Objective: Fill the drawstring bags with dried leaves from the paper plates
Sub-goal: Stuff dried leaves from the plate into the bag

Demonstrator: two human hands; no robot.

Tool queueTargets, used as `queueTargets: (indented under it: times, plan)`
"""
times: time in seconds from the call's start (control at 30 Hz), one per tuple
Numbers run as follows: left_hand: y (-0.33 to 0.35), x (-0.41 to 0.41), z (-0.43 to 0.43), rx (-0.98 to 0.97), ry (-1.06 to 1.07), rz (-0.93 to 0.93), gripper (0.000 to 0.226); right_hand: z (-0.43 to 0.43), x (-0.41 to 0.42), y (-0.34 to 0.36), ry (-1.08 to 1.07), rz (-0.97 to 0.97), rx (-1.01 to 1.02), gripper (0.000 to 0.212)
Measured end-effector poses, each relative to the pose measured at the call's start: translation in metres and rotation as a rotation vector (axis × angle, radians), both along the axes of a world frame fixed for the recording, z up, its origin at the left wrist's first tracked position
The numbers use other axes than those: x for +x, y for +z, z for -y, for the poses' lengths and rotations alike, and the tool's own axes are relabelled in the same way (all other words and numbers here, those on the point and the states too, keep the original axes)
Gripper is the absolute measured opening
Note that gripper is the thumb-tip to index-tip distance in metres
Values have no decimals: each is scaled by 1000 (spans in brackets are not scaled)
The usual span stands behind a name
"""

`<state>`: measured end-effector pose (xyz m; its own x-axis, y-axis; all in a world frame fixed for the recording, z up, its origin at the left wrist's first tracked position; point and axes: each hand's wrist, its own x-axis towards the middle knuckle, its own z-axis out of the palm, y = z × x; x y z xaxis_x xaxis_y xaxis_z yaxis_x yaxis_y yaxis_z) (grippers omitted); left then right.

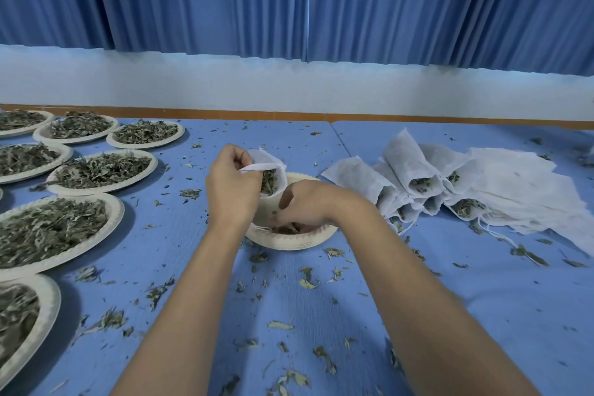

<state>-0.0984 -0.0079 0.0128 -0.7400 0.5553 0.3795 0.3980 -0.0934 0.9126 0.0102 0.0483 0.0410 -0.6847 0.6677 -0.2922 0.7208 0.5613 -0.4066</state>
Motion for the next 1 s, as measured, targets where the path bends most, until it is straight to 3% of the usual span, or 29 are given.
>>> queueTargets:
  times: [0.2,0.33,0.43,0.73,0.9,1.0]
  plan:
    - [-2,-1,-2,21,1,40,32,8,-12,-13,-18,-113,69,26]
    - [-3,-2,-1,23,13,42,32,11,-14,-22,-1,-174,126,4]
    - [1,-6,0,38,31,40,31,8,-9,-25,-49,-202,149,18]
    - [9,-9,4,95,52,17,33,-13,6,-31,-257,-230,323,24]
    - [6,-10,2,92,38,48,33,-15,4,-32,-274,-263,302,20]
    - [5,-9,1,93,39,59,32,-12,1,-33,-288,-392,259,22]
